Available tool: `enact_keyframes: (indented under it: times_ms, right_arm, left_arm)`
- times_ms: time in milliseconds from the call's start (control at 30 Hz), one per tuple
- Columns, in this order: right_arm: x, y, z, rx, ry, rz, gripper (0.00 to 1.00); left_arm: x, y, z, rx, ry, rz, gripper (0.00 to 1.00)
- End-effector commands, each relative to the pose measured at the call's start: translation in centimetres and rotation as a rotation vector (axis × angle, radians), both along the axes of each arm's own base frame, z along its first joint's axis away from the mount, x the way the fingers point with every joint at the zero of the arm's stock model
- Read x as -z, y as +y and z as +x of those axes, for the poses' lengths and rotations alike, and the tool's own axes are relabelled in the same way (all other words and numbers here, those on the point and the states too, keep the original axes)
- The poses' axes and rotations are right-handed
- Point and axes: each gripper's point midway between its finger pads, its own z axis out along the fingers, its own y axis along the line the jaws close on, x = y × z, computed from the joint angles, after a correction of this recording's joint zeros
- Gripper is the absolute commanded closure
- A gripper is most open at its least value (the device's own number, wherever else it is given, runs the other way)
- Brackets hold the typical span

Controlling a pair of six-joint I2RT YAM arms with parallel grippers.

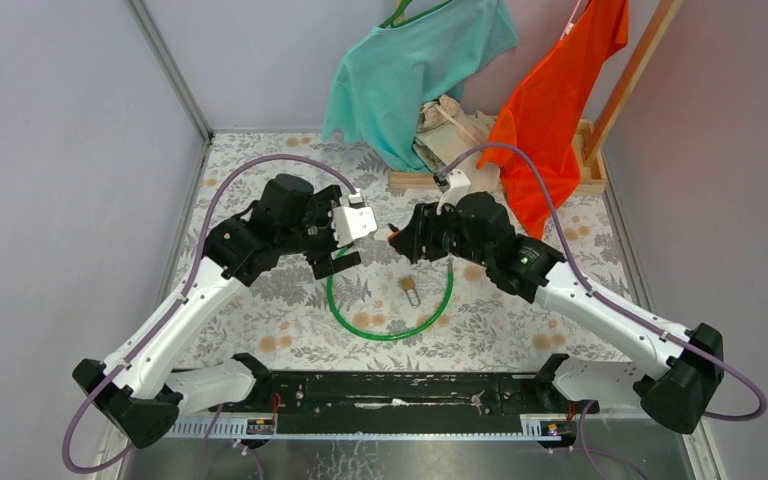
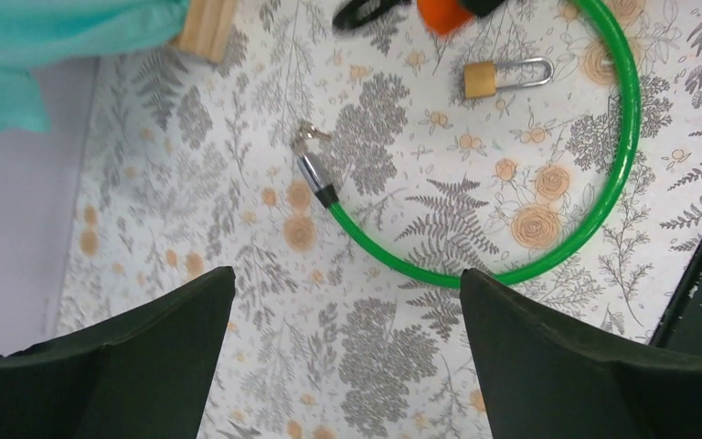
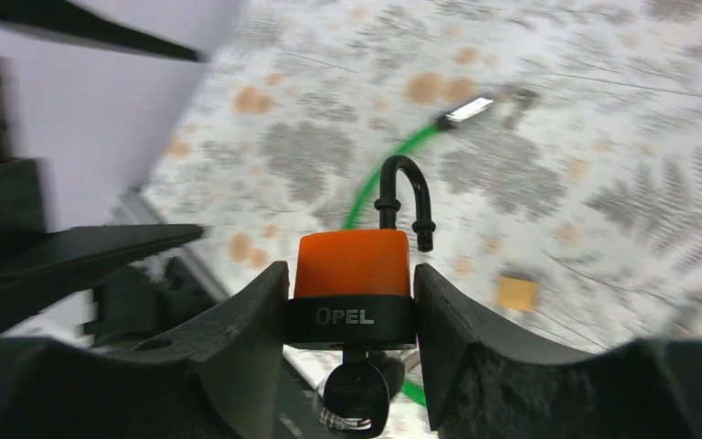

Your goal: Unlock with the key

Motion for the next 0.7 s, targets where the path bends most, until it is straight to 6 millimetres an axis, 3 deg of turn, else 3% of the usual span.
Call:
enact_keyframes:
  times_ms: [0,100,267,433,667]
  right_arm:
    - [3.9,-3.6,3.6,0.177,-0.052,-0.202,1.00]
    - [7.1,-5.5,5.5,0.268,-0.063,-0.360,1.00]
    - [11.1,-6.9,7.7,0.335,-0.042,-0.547,1.00]
    - [15.0,-6.6,9.0,0.320,0.019,-0.652,1.00]
    - [19.0,-5.4,9.5,0.258,0.140,-0.694,1.00]
  left_arm:
    - [0.5,1.0,0.9,-0.148,0.010,-0.024,0.00]
    - [0.7,1.5,1.4,-0.199,0.010,-0.012,0.00]
    - [0.3,2.5,2.9,-0.343,0.004,-0.018,0.00]
    - [0.5,3.7,4.3,-0.432,-0.023,0.016,0.00]
    - [-0.2,3.4,3.9,-0.445,0.005,-0.055,0.00]
